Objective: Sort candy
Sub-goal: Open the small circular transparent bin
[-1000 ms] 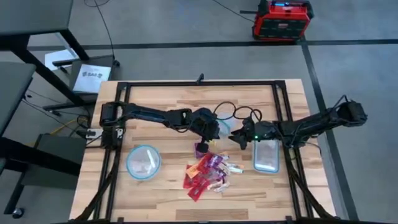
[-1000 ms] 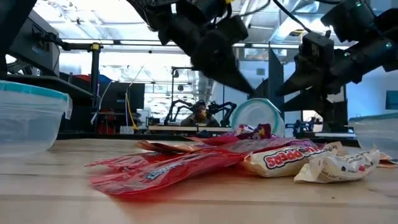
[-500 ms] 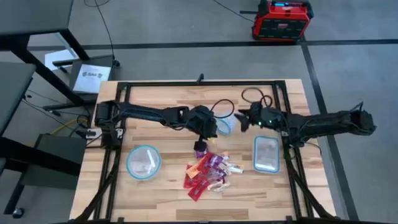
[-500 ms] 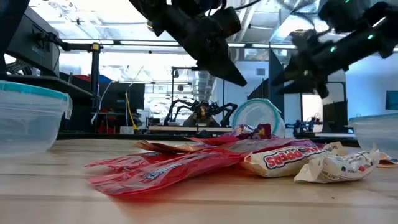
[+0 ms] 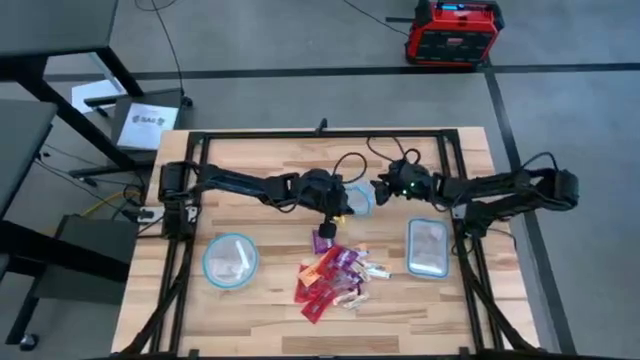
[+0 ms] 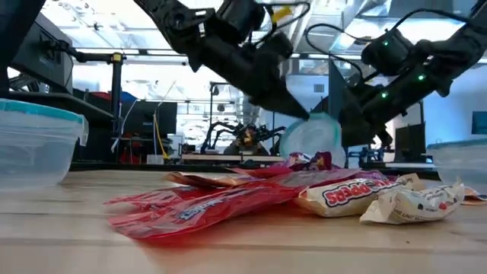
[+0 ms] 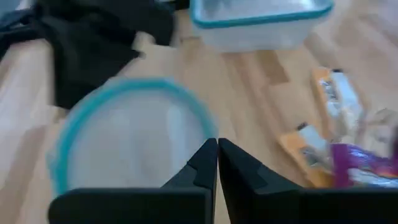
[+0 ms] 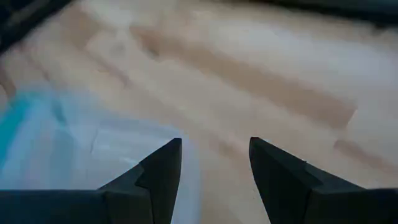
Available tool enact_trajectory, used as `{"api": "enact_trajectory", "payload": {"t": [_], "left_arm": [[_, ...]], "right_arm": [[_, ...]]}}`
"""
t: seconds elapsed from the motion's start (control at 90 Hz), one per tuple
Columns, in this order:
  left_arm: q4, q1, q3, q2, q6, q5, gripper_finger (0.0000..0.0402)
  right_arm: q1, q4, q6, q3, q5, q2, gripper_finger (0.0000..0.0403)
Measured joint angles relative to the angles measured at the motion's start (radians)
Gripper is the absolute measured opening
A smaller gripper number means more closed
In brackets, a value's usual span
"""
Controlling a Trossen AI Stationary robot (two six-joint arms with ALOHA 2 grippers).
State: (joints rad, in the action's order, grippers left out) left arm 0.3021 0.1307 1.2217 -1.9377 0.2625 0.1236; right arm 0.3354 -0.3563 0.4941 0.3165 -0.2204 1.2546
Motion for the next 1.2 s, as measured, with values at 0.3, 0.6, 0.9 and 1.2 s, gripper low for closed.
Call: {"api": "enact_trajectory", "payload": {"t": [0.3,0.6,0.9,1.2], "left_arm": [[0.014,0.032,0.006,0.006,0.001,-0.019,0.0000],[0.055,0.006,0.007,0.006,-0.006,-0.005,0.0000],[0.060,0.023,0.008,0.006,0.002,-0.003,0.0000],[0.053,0.055,0.008,0.008,0.002,-0.006,0.0000]], "right_arm": [[-0.064,-0.056,0.062,0.001,0.017,0.108,0.0175],[-0.115,-0.171,0.127,0.003,0.039,0.208,0.0175],[-0.128,-0.185,0.154,0.002,0.039,0.252,0.0175],[-0.024,-0.175,0.163,0.002,0.040,0.236,0.0175]]}}
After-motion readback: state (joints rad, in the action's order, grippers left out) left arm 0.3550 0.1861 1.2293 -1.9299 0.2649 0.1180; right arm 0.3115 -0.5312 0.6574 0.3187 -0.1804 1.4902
